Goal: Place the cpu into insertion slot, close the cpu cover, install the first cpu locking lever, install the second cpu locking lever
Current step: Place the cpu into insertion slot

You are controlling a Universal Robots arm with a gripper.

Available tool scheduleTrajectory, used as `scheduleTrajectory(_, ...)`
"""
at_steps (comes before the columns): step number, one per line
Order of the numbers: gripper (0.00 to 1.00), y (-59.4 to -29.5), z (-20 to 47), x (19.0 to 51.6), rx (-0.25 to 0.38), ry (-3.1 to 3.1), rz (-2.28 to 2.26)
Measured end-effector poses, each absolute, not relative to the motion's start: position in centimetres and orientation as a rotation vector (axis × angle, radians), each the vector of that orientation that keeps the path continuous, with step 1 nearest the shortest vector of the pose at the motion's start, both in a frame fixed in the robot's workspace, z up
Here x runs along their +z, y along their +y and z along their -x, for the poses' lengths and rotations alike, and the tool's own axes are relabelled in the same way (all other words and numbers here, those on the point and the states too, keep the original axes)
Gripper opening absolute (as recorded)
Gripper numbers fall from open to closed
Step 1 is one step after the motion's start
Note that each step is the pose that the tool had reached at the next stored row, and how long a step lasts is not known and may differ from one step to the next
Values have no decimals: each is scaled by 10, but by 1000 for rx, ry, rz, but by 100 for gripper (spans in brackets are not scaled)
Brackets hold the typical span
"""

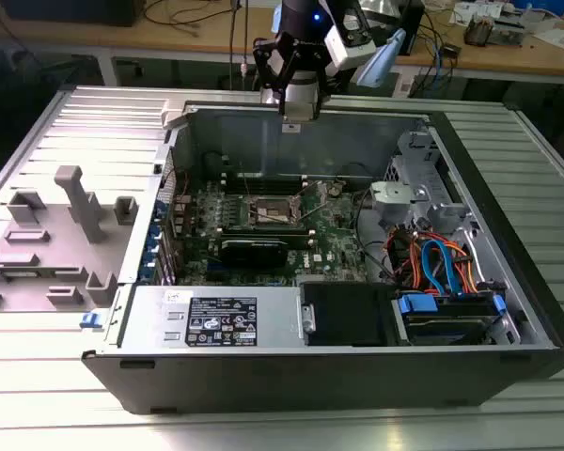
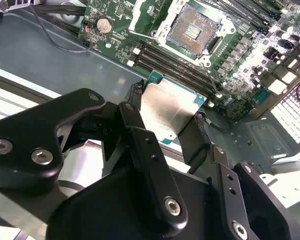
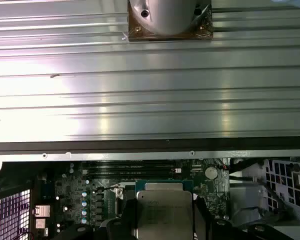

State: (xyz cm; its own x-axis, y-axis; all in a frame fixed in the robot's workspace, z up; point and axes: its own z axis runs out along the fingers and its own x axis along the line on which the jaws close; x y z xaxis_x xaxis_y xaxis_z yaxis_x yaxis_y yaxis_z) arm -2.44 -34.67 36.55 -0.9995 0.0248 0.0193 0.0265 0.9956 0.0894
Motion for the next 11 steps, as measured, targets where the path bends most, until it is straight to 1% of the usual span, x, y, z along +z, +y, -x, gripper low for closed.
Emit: scheduleTrajectory(11,54,-347,24,365,-140,-3120,70)
